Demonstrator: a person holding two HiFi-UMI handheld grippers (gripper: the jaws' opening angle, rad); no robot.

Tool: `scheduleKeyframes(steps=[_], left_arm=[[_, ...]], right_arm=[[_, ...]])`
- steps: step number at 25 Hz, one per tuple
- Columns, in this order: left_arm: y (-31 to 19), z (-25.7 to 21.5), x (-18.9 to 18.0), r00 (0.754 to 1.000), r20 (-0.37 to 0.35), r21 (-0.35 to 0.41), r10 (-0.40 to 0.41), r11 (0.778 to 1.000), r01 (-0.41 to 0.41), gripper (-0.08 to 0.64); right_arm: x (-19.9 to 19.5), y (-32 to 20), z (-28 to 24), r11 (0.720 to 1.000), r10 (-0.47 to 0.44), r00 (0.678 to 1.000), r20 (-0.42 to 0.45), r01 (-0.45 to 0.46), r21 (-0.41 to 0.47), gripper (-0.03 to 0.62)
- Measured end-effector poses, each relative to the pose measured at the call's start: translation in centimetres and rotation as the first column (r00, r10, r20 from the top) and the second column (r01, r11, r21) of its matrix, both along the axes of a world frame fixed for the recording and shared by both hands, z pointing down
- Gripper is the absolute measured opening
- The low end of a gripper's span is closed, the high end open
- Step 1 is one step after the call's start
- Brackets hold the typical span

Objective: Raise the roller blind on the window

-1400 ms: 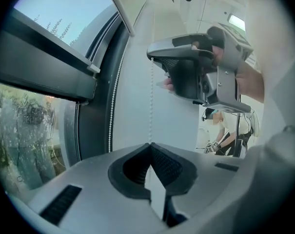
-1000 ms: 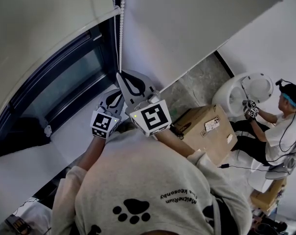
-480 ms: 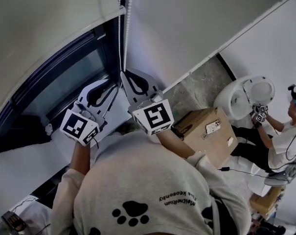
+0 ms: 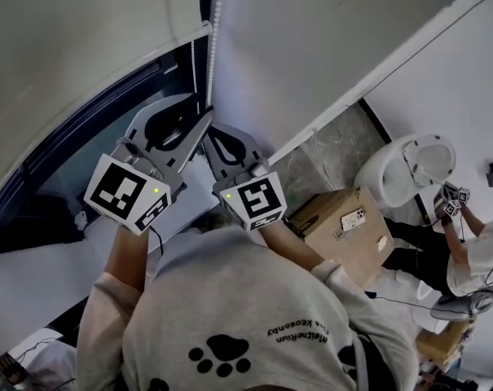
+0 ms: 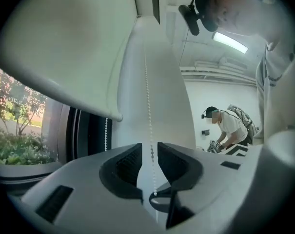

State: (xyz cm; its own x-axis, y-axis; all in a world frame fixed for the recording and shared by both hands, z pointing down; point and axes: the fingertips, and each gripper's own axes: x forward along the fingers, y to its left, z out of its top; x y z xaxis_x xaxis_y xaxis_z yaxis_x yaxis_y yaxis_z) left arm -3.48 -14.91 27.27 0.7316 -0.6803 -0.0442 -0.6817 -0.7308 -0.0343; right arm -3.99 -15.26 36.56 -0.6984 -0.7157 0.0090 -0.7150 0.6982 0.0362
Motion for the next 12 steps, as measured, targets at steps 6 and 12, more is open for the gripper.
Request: scheduleKeyframes(steps=[6, 12], left_arm=[[-1.3, -1.0, 1.1, 1.0, 0.021, 0.007, 0.006, 1.0, -0.007, 0.049], [-1.3, -0.8, 1.1, 1.0, 0.029, 0.014, 0.001, 1.0, -0.001, 0.008]], right_arm=[[0.0, -0.3, 0.2, 1.0, 0.009, 1.0, -0.01, -0.009, -0.003, 0.011], [0.2, -0.4, 0.4, 1.0, 0.027, 1.0, -0.015, -0.027, 0.001, 0.011]])
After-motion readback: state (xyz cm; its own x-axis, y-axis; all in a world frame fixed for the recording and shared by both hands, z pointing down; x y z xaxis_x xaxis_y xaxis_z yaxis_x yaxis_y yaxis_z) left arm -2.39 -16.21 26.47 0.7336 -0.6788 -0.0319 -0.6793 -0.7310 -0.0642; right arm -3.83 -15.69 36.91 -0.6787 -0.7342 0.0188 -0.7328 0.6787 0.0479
